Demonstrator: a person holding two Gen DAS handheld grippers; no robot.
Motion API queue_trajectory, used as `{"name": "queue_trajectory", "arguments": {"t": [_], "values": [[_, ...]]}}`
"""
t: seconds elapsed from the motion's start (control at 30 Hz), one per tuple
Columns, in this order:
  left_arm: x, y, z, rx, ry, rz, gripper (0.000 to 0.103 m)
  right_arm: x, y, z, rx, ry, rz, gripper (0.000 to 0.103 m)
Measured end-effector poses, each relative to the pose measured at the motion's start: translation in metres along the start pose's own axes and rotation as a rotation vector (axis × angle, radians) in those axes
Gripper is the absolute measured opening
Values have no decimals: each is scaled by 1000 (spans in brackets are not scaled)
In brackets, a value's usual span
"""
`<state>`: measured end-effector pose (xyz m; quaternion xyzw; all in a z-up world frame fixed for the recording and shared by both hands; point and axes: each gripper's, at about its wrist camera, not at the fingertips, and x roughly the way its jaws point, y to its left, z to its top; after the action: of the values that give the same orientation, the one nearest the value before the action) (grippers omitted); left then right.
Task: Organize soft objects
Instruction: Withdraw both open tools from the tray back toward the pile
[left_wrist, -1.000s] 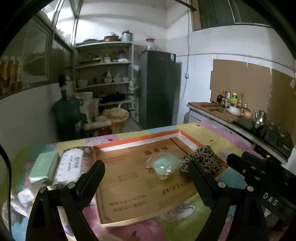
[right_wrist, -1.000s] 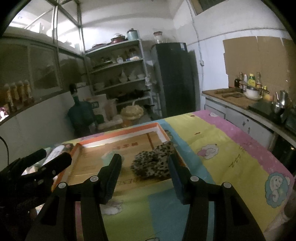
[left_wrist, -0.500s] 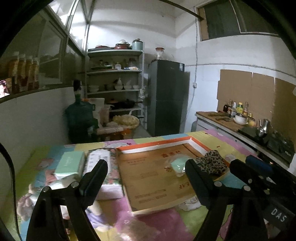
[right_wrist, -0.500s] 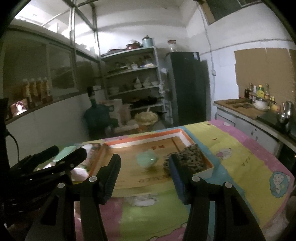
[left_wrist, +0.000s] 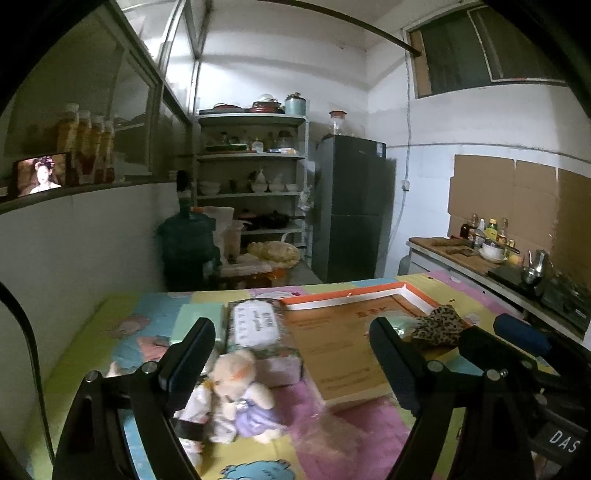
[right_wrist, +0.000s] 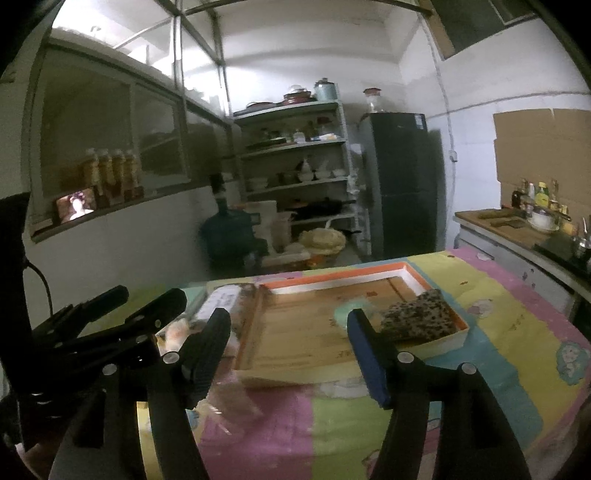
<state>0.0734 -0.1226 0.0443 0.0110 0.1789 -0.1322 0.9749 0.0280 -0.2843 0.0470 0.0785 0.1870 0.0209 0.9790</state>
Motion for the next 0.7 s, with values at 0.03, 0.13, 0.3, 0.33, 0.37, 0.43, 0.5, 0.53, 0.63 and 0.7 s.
{"name": "queue_trajectory", "arguments": {"t": [0.03, 0.13, 0.3, 0.33, 0.37, 0.43, 0.5, 0.53, 0.63, 0.7], "values": [[-3, 3, -1, -3, -2, 6, 86, 0, 4, 0, -3, 0, 4, 68], [-10, 13, -3, -14, -7, 18, 86, -1, 15, -1, -12, 0, 18, 68], [-22, 33, -8, -35, -9, 43, 86, -4, 30, -4, -29, 8, 50, 68], [-24, 37, -8, -39, -9, 48, 86, -4, 34, -5, -35, 11, 56, 68], [-26, 43, -9, -48, -9, 56, 86, -5, 37, -6, -39, 11, 61, 68], [-29, 53, -11, -63, -6, 68, 86, -6, 44, -8, -50, 11, 75, 68], [-31, 63, -12, -75, -1, 79, 86, -5, 52, -9, -57, 13, 88, 68], [-32, 68, -14, -80, 1, 86, 86, -4, 54, -10, -59, 16, 95, 68], [-35, 84, -18, -89, 7, 102, 86, -2, 64, -15, -69, 28, 118, 68], [-37, 95, -22, -94, 11, 108, 86, 0, 72, -18, -81, 38, 131, 68]]}}
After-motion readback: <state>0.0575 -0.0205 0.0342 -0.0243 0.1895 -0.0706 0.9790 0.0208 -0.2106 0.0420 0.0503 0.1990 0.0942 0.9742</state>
